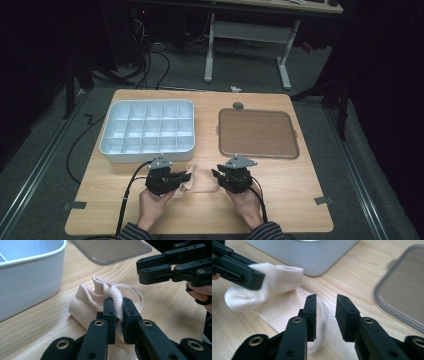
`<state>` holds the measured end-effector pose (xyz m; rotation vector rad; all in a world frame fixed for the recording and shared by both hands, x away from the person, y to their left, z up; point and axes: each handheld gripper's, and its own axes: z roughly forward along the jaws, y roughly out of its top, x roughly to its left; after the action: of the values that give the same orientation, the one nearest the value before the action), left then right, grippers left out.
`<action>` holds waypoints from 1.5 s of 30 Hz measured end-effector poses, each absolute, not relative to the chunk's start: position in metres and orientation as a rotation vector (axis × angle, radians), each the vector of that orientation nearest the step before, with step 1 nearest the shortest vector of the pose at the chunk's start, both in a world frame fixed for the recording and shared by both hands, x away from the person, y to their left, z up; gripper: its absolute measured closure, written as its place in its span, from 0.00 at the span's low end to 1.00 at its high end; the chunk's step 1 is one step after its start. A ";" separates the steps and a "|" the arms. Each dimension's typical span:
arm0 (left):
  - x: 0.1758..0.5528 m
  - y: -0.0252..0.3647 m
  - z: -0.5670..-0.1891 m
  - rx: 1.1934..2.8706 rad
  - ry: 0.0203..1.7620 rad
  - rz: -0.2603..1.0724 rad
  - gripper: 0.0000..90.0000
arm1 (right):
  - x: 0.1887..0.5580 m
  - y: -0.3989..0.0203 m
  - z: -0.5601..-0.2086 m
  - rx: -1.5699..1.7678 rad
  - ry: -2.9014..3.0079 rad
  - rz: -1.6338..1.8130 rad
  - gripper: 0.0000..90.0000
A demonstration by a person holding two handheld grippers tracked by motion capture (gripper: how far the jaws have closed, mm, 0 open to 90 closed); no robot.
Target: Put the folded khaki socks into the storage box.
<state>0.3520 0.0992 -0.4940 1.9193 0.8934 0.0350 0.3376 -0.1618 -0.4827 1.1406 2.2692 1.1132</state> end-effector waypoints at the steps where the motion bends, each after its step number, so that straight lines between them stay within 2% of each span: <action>1: 0.352 0.099 -0.494 1.920 0.895 0.035 0.93 | 0.337 -0.163 -0.483 1.147 2.270 1.114 0.76; 5: 0.351 0.098 -0.494 1.924 0.896 0.041 0.93 | 0.332 -0.166 -0.487 1.162 2.274 1.137 0.69; 8: 0.350 0.097 -0.494 1.933 0.895 0.038 0.93 | 0.331 -0.163 -0.491 1.154 2.286 1.107 0.69; 21: 0.351 0.093 -0.493 1.934 0.884 0.034 0.93 | 0.338 -0.166 -0.516 1.233 2.345 1.055 0.94; 45: 0.357 0.075 -0.493 1.980 0.838 0.047 0.93 | 0.345 -0.157 -0.520 1.296 2.373 1.119 0.96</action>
<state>0.3567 0.0752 -0.4926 1.9796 0.8378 0.0471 0.3450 -0.1566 -0.5199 1.2956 2.3734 1.1195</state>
